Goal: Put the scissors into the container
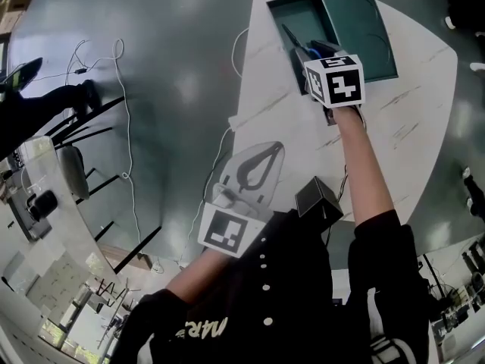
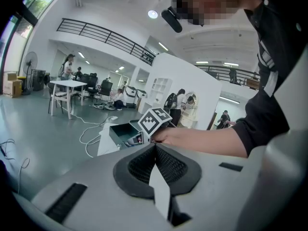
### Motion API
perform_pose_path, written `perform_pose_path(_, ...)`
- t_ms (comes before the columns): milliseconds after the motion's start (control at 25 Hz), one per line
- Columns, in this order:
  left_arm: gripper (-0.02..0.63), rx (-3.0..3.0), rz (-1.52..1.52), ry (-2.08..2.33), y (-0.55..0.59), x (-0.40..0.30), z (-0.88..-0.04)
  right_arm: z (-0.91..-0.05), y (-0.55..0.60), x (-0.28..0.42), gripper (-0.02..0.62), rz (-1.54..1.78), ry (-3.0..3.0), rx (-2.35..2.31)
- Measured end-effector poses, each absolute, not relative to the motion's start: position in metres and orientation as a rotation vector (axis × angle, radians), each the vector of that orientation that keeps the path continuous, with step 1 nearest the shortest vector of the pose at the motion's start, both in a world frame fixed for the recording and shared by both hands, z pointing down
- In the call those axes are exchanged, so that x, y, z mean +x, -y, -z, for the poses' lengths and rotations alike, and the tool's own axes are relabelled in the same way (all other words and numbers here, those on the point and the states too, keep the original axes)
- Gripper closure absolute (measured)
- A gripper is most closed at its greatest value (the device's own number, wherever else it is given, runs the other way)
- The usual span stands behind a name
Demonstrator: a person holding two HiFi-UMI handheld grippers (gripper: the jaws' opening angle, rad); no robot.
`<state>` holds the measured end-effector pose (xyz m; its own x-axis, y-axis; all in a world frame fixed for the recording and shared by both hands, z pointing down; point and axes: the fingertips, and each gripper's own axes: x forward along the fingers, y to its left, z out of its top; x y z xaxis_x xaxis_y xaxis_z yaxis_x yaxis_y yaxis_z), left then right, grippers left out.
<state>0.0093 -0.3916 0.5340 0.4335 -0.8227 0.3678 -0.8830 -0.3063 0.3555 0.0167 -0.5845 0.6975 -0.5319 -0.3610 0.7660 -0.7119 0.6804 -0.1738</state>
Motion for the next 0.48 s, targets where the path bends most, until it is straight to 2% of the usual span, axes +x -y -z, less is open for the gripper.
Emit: perform_pose_path(480, 0.58, 2.207, -0.169, 1.42, 0.387, 0.012, -0.53, -0.68, 0.578, 0.026, 0.448, -0.554, 2.218, 0.901)
